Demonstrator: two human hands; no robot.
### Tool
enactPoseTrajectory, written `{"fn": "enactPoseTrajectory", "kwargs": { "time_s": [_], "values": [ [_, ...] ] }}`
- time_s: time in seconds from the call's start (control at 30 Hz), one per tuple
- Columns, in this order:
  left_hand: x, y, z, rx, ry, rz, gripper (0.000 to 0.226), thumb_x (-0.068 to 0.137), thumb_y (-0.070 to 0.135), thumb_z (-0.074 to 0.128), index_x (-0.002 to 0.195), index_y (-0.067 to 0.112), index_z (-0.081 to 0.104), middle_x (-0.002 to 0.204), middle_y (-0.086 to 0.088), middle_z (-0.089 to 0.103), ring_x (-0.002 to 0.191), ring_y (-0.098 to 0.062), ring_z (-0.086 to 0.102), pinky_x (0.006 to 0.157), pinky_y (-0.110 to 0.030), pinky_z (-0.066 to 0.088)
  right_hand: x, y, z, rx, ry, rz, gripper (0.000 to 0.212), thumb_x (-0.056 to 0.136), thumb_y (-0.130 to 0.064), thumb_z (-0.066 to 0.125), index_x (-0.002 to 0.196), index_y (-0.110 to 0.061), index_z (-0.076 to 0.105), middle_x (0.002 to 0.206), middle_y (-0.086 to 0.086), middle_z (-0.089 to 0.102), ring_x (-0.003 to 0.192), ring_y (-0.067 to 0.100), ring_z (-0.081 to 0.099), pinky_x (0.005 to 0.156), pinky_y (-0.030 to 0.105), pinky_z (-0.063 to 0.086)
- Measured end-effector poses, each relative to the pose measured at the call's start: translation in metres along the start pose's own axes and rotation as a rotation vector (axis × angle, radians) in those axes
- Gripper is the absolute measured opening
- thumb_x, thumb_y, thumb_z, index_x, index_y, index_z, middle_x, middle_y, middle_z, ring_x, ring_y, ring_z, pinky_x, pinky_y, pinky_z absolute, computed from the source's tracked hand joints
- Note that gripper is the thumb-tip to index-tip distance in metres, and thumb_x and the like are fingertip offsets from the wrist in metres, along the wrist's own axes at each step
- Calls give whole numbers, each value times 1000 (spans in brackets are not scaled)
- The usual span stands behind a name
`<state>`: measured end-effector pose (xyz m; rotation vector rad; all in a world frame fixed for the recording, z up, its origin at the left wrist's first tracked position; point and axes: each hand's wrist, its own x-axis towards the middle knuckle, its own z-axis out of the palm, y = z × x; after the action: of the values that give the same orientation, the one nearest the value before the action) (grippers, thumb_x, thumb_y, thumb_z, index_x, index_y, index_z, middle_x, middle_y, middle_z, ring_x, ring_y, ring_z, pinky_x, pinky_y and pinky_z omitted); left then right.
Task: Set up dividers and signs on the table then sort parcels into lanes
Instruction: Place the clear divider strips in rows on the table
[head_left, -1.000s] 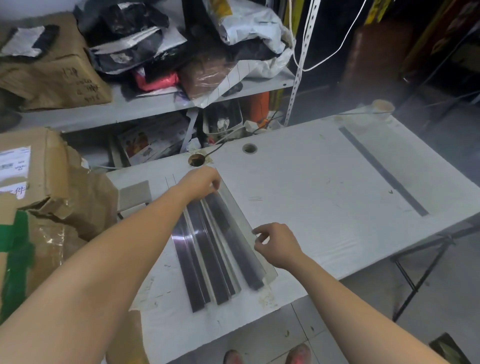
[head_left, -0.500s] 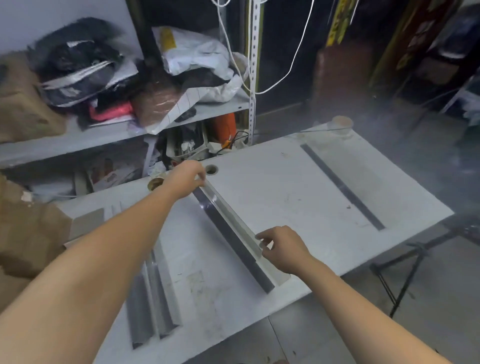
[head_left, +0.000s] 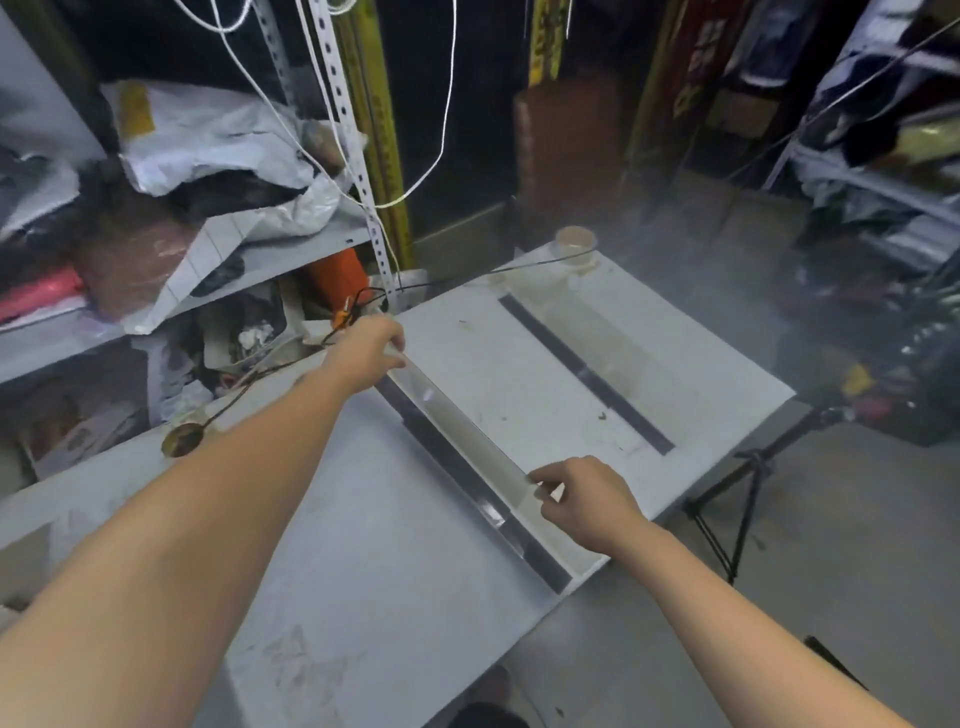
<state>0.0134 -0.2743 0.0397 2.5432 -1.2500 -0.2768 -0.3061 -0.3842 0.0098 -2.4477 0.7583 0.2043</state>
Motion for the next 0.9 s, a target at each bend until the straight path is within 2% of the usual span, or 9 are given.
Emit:
{"fn": "enactPoseTrajectory", "kwargs": {
  "time_s": [0.13,0.27,0.4,0.57,0.73,0.9],
  "values": [
    [42,7,12,-24,-20,56,15,85,16,76,92,12,64,104,-9,62,98,-26,57,86,-36,47,13,12,-3,-2,32,63,34,91,-23,54,119,-35,69,104,-18,71,79,5,55,69,24,42],
    [73,8,31,-43,-29,89,15,83,16,78,89,11,65,102,-9,64,97,-26,57,88,-39,48,25,21,1,-33,46,147,33,87,-18,50,112,-27,71,101,-9,74,86,16,65,76,31,53],
    [92,2,47,-69,-11,100,14,83,13,78,92,7,69,101,-10,63,96,-26,56,86,-37,46,29,29,5,-2,53,198,38,90,-18,52,121,-33,69,114,-13,72,91,13,66,79,28,51],
    [107,3,54,-88,-11,139,14,84,11,76,93,3,70,101,-10,63,99,-27,55,85,-35,41,32,36,7,2,78,227,34,88,-18,52,112,-33,70,110,-17,72,87,12,66,68,26,44],
    [120,6,57,-93,5,171,12,85,10,75,93,3,69,100,-10,64,98,-28,56,88,-38,45,38,41,8,-32,108,227,27,87,-16,49,104,-24,68,103,0,73,90,23,66,78,32,54],
    [132,7,61,-77,-8,169,12,85,12,75,94,6,69,100,-9,64,98,-27,56,87,-37,44,45,48,0,-41,114,230,36,90,-16,51,115,-33,69,110,-14,73,88,15,66,75,29,51]
  ]
}}
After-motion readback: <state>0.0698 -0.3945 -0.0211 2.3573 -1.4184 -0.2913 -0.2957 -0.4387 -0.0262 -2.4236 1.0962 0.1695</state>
